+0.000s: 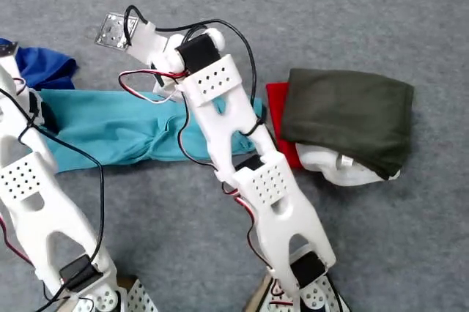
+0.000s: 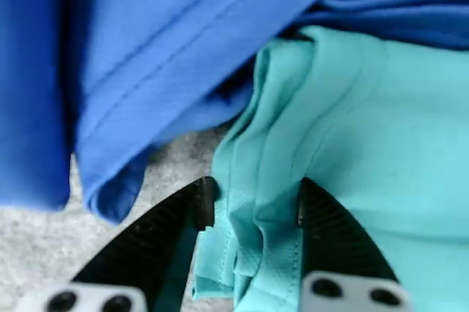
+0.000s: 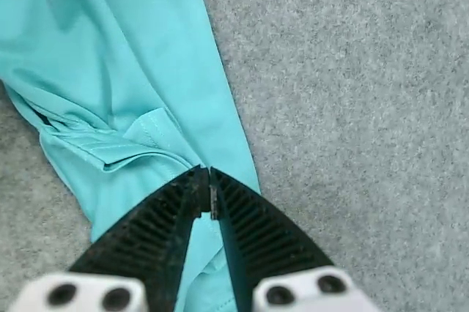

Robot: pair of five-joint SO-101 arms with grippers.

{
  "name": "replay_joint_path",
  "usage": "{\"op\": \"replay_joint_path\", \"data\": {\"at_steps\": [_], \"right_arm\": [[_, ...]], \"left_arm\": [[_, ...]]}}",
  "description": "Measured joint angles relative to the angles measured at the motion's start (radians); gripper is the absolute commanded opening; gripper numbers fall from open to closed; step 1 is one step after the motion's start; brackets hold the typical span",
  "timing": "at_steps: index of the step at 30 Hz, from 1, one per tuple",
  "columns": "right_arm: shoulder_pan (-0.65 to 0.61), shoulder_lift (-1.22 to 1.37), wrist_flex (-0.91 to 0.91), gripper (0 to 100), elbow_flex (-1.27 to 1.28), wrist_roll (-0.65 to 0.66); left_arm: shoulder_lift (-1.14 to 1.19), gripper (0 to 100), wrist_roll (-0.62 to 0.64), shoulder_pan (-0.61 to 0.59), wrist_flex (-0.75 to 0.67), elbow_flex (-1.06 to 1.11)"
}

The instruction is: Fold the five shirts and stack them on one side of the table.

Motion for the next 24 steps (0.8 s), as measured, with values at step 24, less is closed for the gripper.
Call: {"op": "replay_joint_path", "data": {"at_steps": [24], "right_arm": [[0.13,0.0,0.0,0.3,-0.117,-0.021]], "left_arm": [[-0.287,2,-0.038,-0.124,0.069,0.173]]}}
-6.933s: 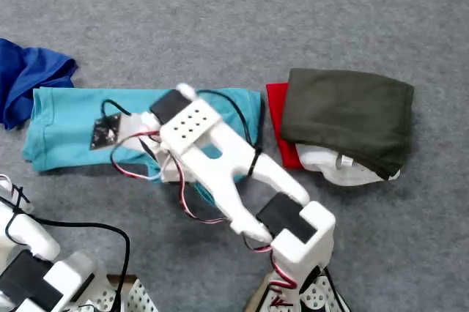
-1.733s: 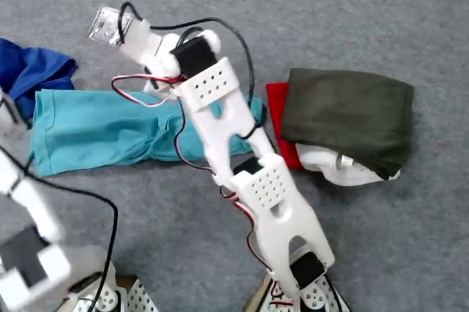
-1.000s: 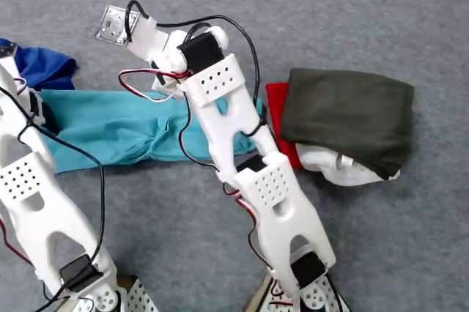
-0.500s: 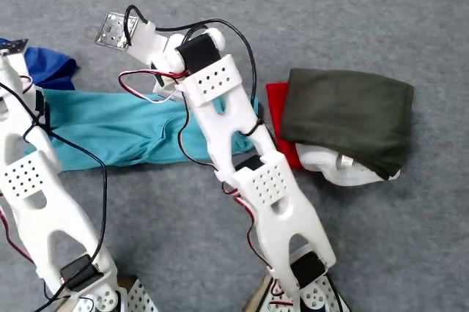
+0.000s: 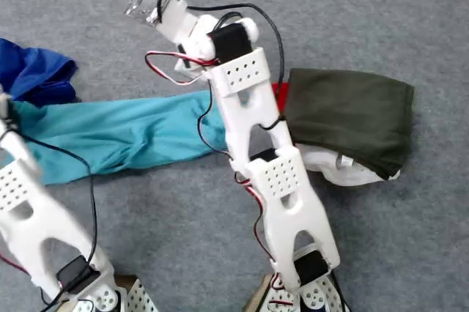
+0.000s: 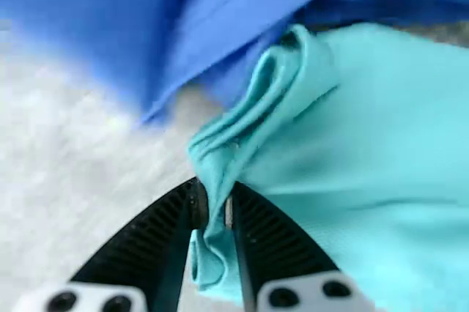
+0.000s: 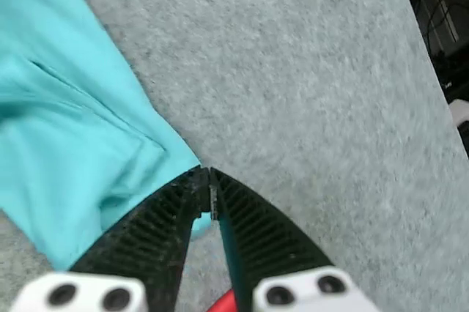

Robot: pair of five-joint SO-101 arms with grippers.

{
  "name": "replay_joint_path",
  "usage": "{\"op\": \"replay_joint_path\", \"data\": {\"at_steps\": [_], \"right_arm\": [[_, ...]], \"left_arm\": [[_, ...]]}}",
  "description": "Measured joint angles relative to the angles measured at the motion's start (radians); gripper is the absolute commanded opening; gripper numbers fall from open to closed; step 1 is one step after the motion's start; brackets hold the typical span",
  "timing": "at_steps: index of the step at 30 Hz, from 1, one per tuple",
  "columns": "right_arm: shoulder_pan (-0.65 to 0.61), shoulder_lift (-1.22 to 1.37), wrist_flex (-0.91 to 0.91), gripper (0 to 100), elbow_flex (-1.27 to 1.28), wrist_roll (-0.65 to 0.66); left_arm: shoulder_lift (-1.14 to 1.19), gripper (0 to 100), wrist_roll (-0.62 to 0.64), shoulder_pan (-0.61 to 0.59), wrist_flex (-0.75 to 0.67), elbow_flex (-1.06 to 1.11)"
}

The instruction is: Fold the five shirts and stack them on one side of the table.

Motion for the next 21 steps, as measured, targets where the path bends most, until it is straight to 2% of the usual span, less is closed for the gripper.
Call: {"op": "replay_joint_path", "data": {"at_steps": [5,11,17,21], "right_arm": [[0.041,-0.006,0.0,0.3,0.0,-0.006],[0.094,-0.044,0.0,0.3,0.0,-0.006],[0.149,-0.064,0.0,0.3,-0.008,-0.006],[0.193,-0.118,0.0,0.3,-0.009,-0.006]], "left_arm": [[-0.292,2,0.0,0.054,0.0,0.295],[-0.609,2,0.037,0.322,0.0,0.606],[-0.7,2,0.161,0.647,-0.009,0.654],[-0.7,2,0.262,0.769,-0.089,0.654]]}}
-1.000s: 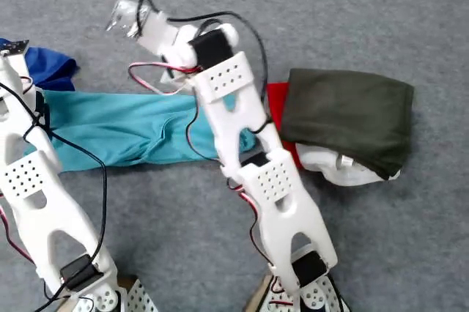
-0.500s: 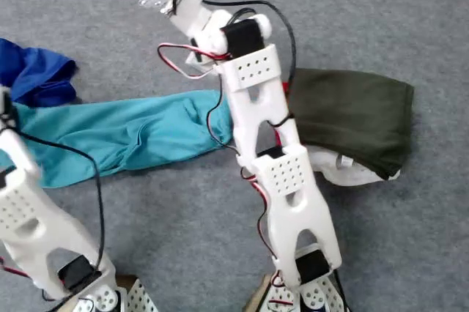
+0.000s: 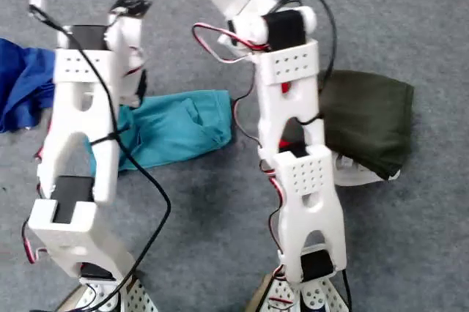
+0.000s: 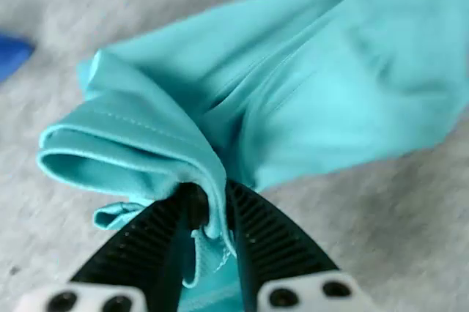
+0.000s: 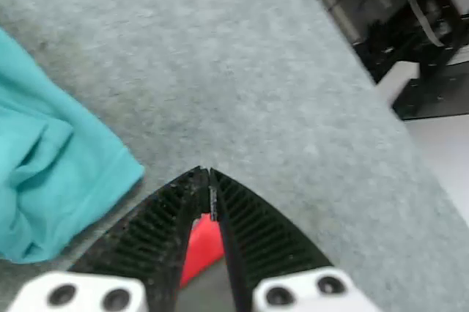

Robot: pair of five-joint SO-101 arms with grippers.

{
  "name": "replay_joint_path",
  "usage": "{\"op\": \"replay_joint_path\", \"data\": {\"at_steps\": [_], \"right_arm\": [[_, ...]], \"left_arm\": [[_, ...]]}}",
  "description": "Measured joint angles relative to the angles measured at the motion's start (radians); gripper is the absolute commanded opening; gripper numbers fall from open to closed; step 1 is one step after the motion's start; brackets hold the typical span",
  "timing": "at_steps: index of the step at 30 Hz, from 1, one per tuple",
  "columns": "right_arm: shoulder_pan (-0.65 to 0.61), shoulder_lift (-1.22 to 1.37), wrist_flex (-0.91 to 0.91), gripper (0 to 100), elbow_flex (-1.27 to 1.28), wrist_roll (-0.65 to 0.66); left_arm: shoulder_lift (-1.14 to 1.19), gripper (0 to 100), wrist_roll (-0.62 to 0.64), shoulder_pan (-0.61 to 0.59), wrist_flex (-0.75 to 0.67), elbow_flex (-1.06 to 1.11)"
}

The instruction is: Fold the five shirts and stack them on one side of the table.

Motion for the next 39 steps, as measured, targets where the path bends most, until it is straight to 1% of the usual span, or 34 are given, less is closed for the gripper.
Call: {"op": "replay_joint_path", "data": {"at_steps": [4,8,12,16,20,24,27,29,31,34,36,38,39], "right_arm": [[0.054,-0.02,0.0,0.4,0.0,0.0],[0.115,-0.034,0.0,0.4,0.0,0.021],[0.157,-0.057,0.0,0.4,0.0,0.031],[0.19,-0.083,0.0,0.4,0.0,0.032],[0.227,-0.095,0.0,0.4,0.0,0.034],[0.233,-0.106,0.0,0.4,0.0,0.034],[0.233,-0.104,0.0,0.4,0.0,0.034],[0.233,-0.104,0.0,0.4,0.0,0.034],[0.233,-0.104,0.0,0.4,0.0,0.034],[0.233,-0.104,0.0,0.4,0.0,0.034],[0.233,-0.104,0.0,0.4,0.0,0.034],[0.233,-0.104,0.0,0.5,0.0,0.038],[0.233,-0.104,0.0,0.5,0.0,0.038]], "left_arm": [[0.061,2,0.083,0.081,-0.071,0.0],[0.13,2,0.183,0.137,-0.14,0.0],[0.137,2,0.245,0.195,-0.163,-0.026],[0.14,2,0.284,0.261,-0.169,-0.072],[0.146,2,0.292,0.322,-0.186,-0.078],[0.172,2,0.292,0.365,-0.224,-0.078],[0.215,2,0.292,0.379,-0.23,-0.078],[0.245,6,0.292,0.381,-0.23,-0.083],[0.267,13,0.311,0.381,-0.23,-0.107],[0.275,25,0.377,0.358,-0.23,-0.15],[0.275,26,0.437,0.318,-0.218,-0.186],[0.275,22,0.48,0.273,-0.183,-0.239],[0.275,19,0.483,0.25,-0.163,-0.272]]}}
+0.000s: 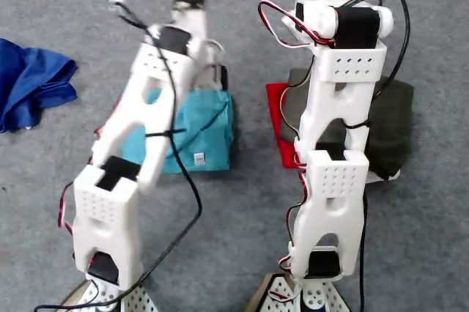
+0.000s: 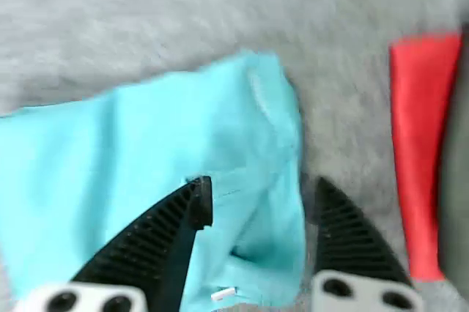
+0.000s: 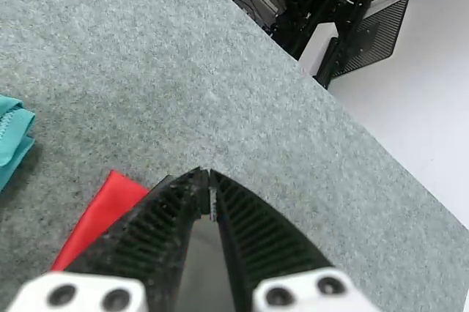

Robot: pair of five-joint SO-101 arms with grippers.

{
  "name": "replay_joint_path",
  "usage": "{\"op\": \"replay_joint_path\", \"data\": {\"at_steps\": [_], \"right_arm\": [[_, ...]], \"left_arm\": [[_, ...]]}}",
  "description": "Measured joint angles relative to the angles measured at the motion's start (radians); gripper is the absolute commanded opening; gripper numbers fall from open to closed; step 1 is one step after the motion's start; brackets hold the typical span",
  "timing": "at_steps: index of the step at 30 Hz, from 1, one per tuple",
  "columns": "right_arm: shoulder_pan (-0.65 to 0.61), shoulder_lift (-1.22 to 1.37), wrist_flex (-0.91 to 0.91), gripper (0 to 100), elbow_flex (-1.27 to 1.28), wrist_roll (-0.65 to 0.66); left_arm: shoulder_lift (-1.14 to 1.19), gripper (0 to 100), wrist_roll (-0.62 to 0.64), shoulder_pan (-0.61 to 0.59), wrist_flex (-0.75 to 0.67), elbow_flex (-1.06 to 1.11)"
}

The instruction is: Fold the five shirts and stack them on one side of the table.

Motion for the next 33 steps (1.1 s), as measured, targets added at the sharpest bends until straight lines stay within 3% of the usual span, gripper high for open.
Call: {"op": "replay_joint_path", "data": {"at_steps": [4,11,16,20,27,33], "right_arm": [[-0.003,0.0,0.0,0.4,0.0,0.0],[-0.19,0.0,0.0,0.3,0.147,0.0],[-0.374,0.0,-0.095,0.3,0.396,0.0],[-0.443,0.038,-0.226,0.3,0.575,-0.068],[-0.477,0.196,-0.33,0.3,0.615,-0.106],[-0.479,0.261,-0.33,0.3,0.601,-0.109]], "left_arm": [[0.0,1,0.0,-0.109,0.083,-0.114],[0.071,2,-0.031,-0.364,0.101,-0.048],[0.115,2,-0.072,-0.555,-0.029,0.106],[0.114,2,-0.112,-0.7,-0.123,0.229],[0.118,2,-0.157,-0.727,-0.334,0.423],[0.117,2,-0.157,-0.727,-0.35,0.433]]}}
